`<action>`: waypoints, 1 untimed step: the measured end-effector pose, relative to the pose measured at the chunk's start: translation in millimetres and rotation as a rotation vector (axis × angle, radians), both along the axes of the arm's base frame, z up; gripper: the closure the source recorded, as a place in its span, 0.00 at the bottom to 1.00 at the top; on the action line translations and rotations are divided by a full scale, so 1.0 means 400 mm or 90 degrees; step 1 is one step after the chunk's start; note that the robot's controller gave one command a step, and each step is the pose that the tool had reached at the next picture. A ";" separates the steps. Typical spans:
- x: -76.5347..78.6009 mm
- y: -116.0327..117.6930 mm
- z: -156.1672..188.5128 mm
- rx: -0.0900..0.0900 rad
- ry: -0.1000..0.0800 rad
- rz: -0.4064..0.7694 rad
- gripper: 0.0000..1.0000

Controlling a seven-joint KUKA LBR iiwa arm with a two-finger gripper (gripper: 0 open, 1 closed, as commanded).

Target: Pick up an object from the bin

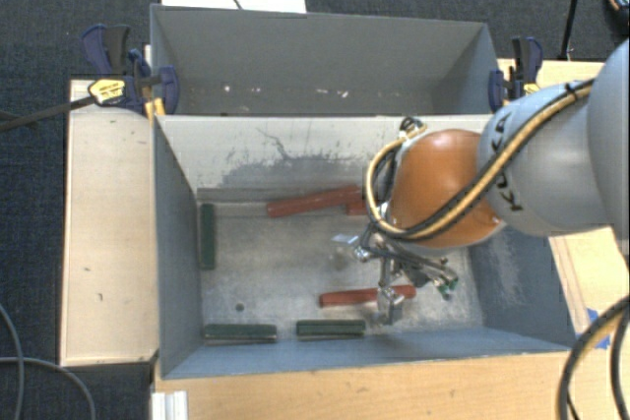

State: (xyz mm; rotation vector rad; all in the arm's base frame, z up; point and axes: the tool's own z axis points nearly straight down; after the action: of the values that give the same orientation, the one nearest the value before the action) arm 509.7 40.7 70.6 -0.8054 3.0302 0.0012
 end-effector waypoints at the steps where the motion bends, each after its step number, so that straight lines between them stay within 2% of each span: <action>1: -0.002 -0.002 -0.001 -0.001 0.001 0.000 1.00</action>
Offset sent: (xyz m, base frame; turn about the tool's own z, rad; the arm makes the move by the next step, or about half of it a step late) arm 0.0000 0.0000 0.0000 0.0000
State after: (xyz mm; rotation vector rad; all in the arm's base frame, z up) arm 509.0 39.9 70.3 -0.8063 3.0319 0.0004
